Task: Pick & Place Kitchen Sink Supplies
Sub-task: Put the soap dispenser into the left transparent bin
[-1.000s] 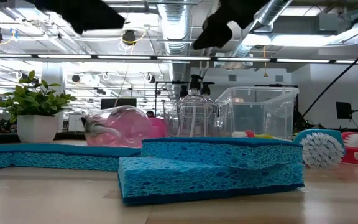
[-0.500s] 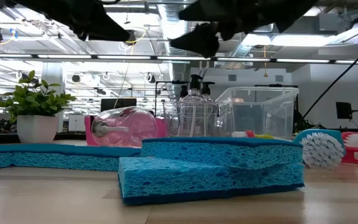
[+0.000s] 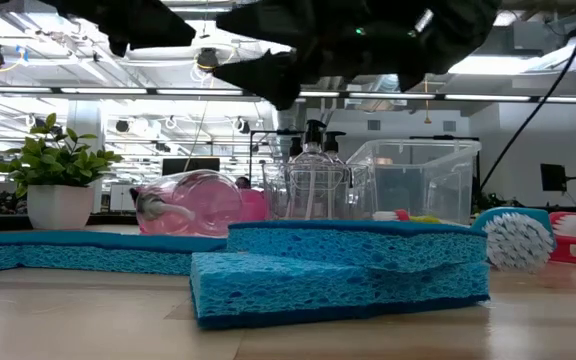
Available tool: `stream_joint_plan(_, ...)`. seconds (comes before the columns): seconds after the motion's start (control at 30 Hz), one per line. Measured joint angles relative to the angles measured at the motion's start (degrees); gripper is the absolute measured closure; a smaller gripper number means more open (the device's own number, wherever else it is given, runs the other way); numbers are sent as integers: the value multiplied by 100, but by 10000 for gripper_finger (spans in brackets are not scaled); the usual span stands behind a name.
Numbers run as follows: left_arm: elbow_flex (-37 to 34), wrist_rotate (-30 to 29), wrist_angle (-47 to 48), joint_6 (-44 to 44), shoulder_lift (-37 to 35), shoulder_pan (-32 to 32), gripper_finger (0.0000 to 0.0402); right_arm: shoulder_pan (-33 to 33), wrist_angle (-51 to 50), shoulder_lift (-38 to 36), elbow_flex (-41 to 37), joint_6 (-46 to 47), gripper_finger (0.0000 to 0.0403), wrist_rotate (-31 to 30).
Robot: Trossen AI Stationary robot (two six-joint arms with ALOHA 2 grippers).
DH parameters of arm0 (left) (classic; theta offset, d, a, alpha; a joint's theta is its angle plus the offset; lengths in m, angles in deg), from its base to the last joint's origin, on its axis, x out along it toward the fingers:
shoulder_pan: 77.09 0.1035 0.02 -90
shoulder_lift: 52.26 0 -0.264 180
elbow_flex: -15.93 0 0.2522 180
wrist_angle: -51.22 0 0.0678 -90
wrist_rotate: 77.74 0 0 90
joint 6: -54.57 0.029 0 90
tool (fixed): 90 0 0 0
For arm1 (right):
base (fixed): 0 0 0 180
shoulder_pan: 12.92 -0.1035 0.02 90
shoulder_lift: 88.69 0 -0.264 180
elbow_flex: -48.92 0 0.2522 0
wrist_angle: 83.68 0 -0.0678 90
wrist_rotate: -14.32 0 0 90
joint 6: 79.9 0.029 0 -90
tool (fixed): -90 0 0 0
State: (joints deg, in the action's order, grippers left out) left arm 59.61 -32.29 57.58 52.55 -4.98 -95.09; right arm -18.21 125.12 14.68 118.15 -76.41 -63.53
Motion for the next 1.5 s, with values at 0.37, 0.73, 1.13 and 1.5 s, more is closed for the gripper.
stream_joint_plan(0.37, 0, 2, 13, 18, -2, 0, 285, -75, -1659, 885, 1198, 199, 21, -1292)
stream_joint_plan(0.73, 0, 7, 30, 24, -82, -10, 285, -114, -2786, 1864, 2484, -174, 20, -1868)
stream_joint_plan(1.13, 2, 6, 53, 25, -437, -600, 285, -183, -4651, 2216, 3158, -439, 19, -3045)
stream_joint_plan(1.5, 2, 2, 57, 133, -535, -763, 285, -139, -5119, 2255, 3145, -1018, 21, -3152)
